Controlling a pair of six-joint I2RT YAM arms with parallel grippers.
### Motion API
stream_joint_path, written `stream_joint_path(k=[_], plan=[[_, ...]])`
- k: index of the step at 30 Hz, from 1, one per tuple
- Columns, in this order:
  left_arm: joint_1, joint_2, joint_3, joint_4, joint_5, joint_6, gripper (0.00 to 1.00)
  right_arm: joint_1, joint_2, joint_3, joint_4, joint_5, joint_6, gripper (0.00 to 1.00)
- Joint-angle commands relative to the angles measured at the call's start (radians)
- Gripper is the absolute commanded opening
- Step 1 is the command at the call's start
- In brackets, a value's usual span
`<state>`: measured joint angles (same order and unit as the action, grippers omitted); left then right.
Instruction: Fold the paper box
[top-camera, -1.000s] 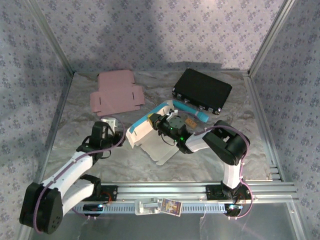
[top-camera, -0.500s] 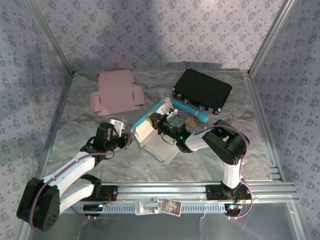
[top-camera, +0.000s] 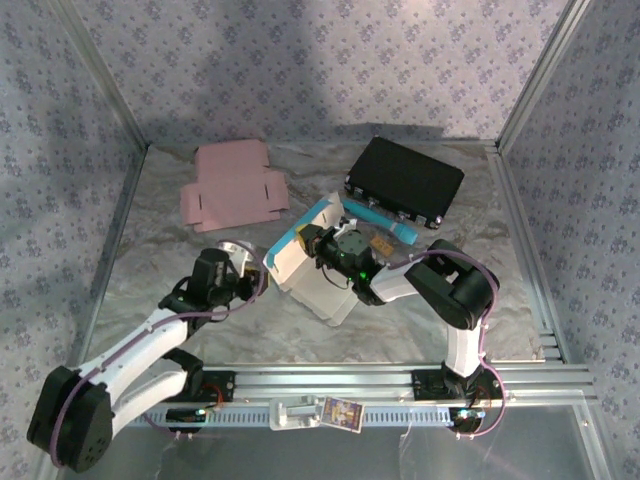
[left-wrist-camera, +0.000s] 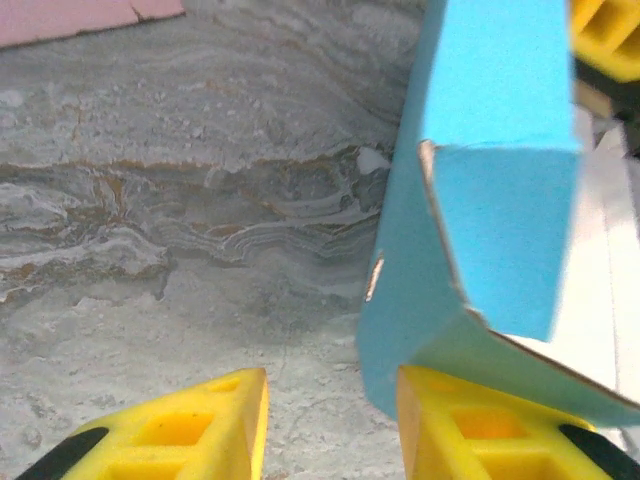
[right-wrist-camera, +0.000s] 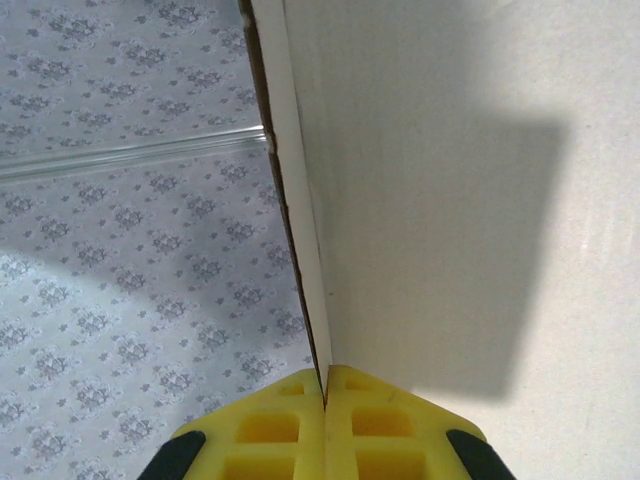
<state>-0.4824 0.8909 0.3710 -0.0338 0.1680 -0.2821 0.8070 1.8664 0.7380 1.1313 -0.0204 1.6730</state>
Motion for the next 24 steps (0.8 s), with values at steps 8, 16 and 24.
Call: stream_joint_path(k=[8,16,24], plan=[[-0.019,0.06,0.024,0.043,0.011,0.074,0.42,0.011,-0.009,0.026,-0.015,0.034,0.051,0.0],[-0.032,0.152,0.037,0.169,0.002,0.09,0.42,0.014,-0.007,0.021,-0.004,0.041,0.059,0.0],[-0.067,0.22,0.068,0.204,-0.036,0.1,0.42,0.02,0.013,0.018,0.028,0.059,0.074,0.0]])
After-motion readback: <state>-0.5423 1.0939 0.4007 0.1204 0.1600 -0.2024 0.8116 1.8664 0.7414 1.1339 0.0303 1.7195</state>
